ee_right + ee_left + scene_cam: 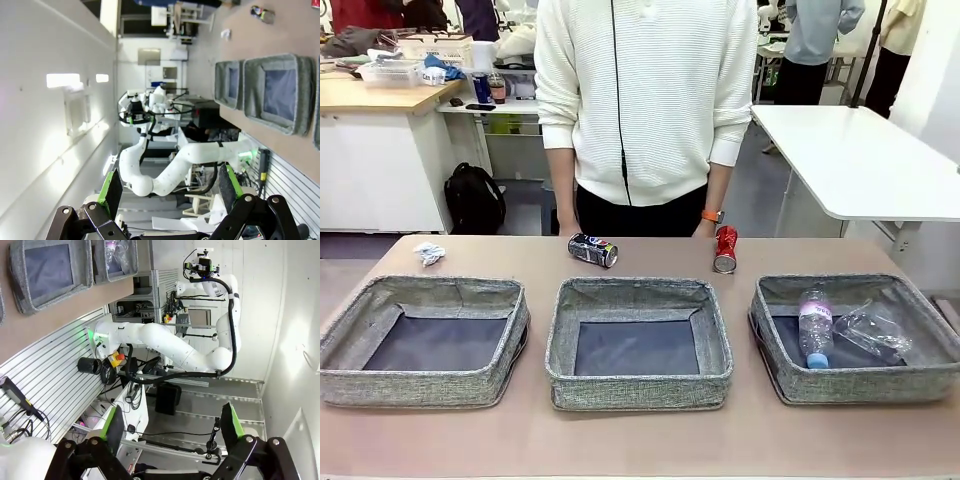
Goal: Sort the waste into the appropriate baskets.
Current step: Pick up the waste item pointed out by the person.
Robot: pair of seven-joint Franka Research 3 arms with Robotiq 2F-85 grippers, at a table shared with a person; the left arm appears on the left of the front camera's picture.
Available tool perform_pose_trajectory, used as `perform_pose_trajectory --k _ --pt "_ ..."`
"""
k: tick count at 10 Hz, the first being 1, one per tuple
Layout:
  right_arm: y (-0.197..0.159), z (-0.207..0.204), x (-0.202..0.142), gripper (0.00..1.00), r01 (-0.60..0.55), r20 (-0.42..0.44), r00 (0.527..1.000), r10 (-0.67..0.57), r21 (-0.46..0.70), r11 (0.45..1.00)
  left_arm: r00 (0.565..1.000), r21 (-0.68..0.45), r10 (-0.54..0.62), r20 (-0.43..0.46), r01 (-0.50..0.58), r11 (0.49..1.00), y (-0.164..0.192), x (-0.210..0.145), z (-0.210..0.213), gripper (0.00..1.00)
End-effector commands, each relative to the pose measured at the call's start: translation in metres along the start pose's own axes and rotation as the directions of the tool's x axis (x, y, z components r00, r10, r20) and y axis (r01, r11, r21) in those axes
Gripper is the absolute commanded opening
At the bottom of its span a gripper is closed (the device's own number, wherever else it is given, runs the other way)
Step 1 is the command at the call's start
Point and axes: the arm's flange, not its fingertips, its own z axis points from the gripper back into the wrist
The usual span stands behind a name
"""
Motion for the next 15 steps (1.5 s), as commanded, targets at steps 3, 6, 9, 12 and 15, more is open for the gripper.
perform_pose_trajectory --k 3,6,9,12,15 --pt "0.0003 0.0016 -0.0034 1.00 -0.017 -0.009 1.000 0.017 -0.012 1.000 1.000 -0.015 -0.017 -0.006 0.016 1.000 -0.0027 -0.0019 -0.0006 1.00" --pt "0.0003 0.0016 -0.0034 1.00 -0.017 -0.009 1.000 0.017 -0.012 1.000 1.000 -0.015 -0.017 -0.006 0.016 1.000 -0.0027 -0.0019 -0.0006 1.00" --pt "0.0003 0.0016 -0.0034 1.00 -0.017 -0.009 1.000 0.017 -0.012 1.000 1.000 -0.015 -0.017 -0.006 0.016 1.000 -0.0027 -0.0019 -0.0006 1.00" --pt "0.0003 0.0016 -0.0034 1.00 -0.017 -0.009 1.000 0.017 -0.012 1.000 1.000 -0.015 -0.017 -0.006 0.016 1.000 -0.0027 -0.0019 -0.0006 1.00" --pt "0.0003 0.0016 -0.0034 1.00 -0.017 -0.009 1.000 0.017 -0.012 1.000 1.000 -0.015 -0.017 -0.006 0.016 1.000 -0.0027 -0.0019 -0.0006 1.00"
